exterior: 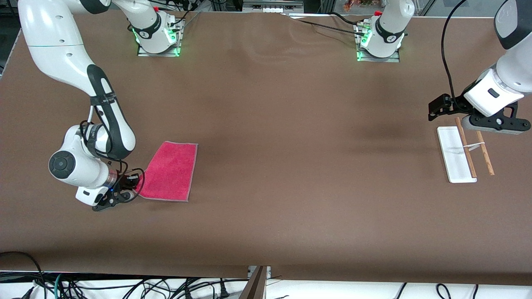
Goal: Pass towel and hang on rack
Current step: 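Lower the right gripper to the towel edge and close on it, then lift the towel with the right gripper while the left gripper moves inward, then carry the towel toward the left gripper while the left gripper approaches it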
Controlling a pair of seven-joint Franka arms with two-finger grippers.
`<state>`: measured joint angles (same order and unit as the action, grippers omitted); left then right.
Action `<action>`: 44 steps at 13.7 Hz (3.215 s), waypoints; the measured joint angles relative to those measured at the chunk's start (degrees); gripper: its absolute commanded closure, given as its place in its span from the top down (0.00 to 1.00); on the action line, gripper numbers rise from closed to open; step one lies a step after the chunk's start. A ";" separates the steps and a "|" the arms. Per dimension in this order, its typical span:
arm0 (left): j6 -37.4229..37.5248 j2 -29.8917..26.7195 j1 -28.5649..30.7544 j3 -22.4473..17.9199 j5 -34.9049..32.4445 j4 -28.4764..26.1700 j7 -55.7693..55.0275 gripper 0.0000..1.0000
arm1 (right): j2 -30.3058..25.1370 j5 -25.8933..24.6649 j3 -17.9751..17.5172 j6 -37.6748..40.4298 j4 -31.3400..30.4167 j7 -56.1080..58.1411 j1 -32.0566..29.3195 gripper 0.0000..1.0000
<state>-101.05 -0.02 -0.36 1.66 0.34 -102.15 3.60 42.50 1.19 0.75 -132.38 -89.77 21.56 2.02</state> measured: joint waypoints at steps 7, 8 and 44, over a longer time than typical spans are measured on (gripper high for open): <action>0.00 0.00 0.76 -0.22 -0.01 0.00 0.00 1.00 | -0.34 0.42 -0.81 16.75 10.93 -3.45 1.46 0.00; 0.00 0.00 0.99 -0.22 -0.01 0.00 0.00 1.00 | -0.73 0.43 -0.90 21.02 13.54 -4.88 2.32 0.00; 2.97 16.65 -7.21 1.42 57.65 0.17 62.88 1.00 | -13.94 26.61 -1.35 31.08 36.46 -86.79 38.66 0.00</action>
<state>-98.08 16.63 -7.57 3.08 57.99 -101.98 66.48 28.56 27.80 -0.60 -101.29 -53.31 -65.23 40.68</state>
